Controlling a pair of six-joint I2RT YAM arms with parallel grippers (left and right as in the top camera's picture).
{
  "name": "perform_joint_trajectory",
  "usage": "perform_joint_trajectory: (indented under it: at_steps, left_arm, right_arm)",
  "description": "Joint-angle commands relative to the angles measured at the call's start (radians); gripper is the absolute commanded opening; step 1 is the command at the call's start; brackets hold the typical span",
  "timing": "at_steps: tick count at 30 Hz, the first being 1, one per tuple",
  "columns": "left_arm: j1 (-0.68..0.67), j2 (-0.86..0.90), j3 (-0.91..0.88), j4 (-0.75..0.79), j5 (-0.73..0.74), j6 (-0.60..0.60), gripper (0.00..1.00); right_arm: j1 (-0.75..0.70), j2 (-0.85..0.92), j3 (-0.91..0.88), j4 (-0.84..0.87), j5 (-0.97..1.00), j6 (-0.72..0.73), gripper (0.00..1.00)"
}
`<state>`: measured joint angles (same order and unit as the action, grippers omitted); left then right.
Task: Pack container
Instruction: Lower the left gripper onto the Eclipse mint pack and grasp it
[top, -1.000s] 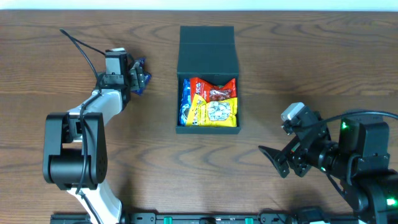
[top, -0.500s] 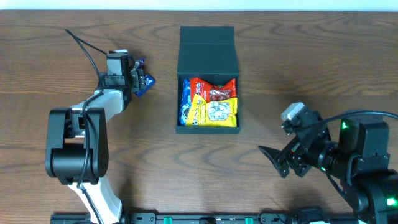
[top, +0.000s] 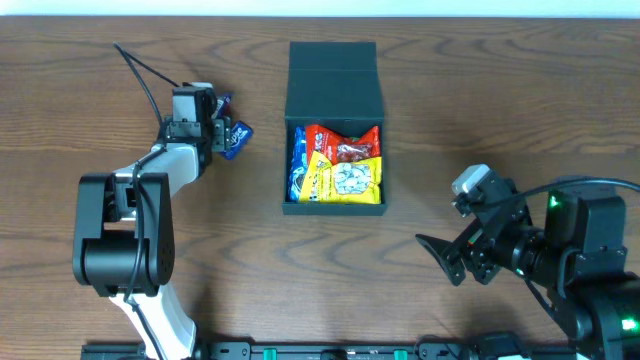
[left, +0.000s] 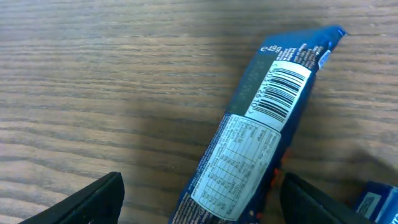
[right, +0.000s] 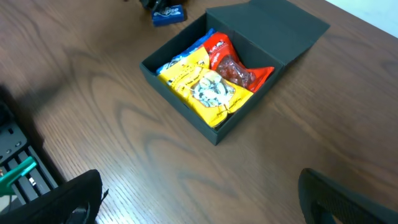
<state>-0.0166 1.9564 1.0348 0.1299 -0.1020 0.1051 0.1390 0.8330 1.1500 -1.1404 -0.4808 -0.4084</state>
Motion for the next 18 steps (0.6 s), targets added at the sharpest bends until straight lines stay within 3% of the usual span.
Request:
perform_joint_trajectory:
  at_steps: [1,11,16,18]
  left_arm:
    - [0.005,0.019,0.016,-0.01,0.018,0.031,0.81]
    - [0.005,0.034,0.016,-0.013,0.033,0.029,0.75]
    - [0.005,0.034,0.016,-0.046,0.033,0.029,0.46]
    - [0.005,0.034,0.016,-0.053,0.032,0.029,0.39]
  right_arm:
    - [-0.009,-0.002,0.002,-0.002,-0.005,0.011,0.99]
    - [-0.009,-0.002,0.002,-0.002,-0.005,0.011,0.99]
    - [-0.009,-0.002,0.002,-0.002,-0.005,0.011,0.99]
    - [-0.009,-0.002,0.002,-0.002,-0.005,0.011,0.99]
